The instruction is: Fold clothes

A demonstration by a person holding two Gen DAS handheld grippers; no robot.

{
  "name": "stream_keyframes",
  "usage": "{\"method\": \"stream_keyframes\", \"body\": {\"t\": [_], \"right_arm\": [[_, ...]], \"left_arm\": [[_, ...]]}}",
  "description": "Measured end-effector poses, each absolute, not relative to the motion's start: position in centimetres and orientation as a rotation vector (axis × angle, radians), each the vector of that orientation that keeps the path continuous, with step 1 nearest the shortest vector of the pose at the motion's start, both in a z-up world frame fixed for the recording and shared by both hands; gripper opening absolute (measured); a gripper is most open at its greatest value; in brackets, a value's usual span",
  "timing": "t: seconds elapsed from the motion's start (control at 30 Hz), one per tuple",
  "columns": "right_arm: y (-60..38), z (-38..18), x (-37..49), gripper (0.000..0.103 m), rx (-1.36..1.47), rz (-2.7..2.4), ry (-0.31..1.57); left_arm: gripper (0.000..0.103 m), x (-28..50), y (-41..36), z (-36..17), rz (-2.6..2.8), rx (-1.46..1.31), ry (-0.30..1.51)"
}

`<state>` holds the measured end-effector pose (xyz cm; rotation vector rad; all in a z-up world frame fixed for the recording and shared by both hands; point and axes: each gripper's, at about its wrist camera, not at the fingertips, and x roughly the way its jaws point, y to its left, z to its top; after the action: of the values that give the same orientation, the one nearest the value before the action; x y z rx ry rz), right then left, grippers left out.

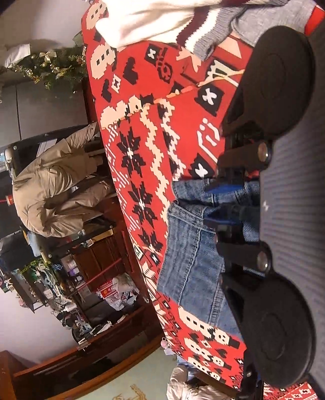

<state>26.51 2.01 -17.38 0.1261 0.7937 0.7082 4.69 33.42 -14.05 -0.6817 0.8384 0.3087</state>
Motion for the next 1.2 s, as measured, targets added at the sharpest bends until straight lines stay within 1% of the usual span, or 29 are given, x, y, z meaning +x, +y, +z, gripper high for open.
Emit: {"method": "stream_keyframes", "body": {"t": [0.03,0.1,0.2,0.23,0.27,0.4,0.53,0.7,0.87,0.9,0.97,1.03,1.07,1.1,1.13,1.2], "right_arm": [[2.0,-17.3,26.5,0.001,0.132,0.712,0.792],[2.0,-16.2,25.7,0.0,0.126,0.708,0.748],[1.9,-13.0,23.5,0.0,0.056,0.705,0.628],[1.9,-12.1,22.9,0.0,0.032,0.7,0.597],[1.8,-11.2,22.3,0.0,0.008,0.695,0.566],[1.8,-13.0,23.8,0.0,-0.014,0.614,0.649],[1.4,-16.4,25.8,0.0,0.047,0.584,0.757],[1.9,-16.0,25.2,0.0,0.011,0.586,0.705],[2.2,-17.4,25.4,0.0,-0.006,0.582,0.723],[2.4,-17.3,25.3,0.0,-0.021,0.577,0.722],[2.5,-17.3,25.1,0.001,-0.034,0.575,0.717],[2.1,-17.2,25.2,0.006,-0.025,0.57,0.721],[1.8,-17.1,25.3,0.009,-0.014,0.564,0.724],[1.5,-16.9,25.4,0.016,-0.003,0.558,0.728],[1.1,-16.6,25.4,0.018,0.004,0.549,0.726],[0.0,-15.7,24.9,0.018,0.006,0.522,0.717]], "left_arm": [[0.034,4.7,33.2,-14.1,0.313,-0.672,0.84],[0.034,4.6,32.8,-13.8,0.307,-0.667,0.835],[0.034,4.2,32.3,-12.6,0.287,-0.66,0.798],[0.035,4.2,32.1,-12.3,0.276,-0.654,0.788],[0.039,4.3,31.9,-12.0,0.267,-0.647,0.782],[0.039,4.7,31.2,-12.6,0.275,-0.616,0.82],[0.039,4.7,31.2,-13.0,0.271,-0.619,0.824],[0.04,4.7,31.4,-13.8,0.294,-0.601,0.836],[0.04,4.9,30.3,-14.0,0.312,-0.536,0.854],[0.037,4.7,30.3,-13.7,0.316,-0.547,0.832],[0.036,4.2,30.6,-12.8,0.311,-0.562,0.775],[0.036,4.0,30.8,-12.1,0.292,-0.568,0.739],[0.029,4.0,30.9,-11.9,0.281,-0.57,0.732],[0.021,4.0,31.0,-11.7,0.272,-0.573,0.727],[0.02,4.1,31.0,-11.9,0.273,-0.577,0.735],[0.018,4.2,31.2,-12.4,0.273,-0.589,0.75]]}}
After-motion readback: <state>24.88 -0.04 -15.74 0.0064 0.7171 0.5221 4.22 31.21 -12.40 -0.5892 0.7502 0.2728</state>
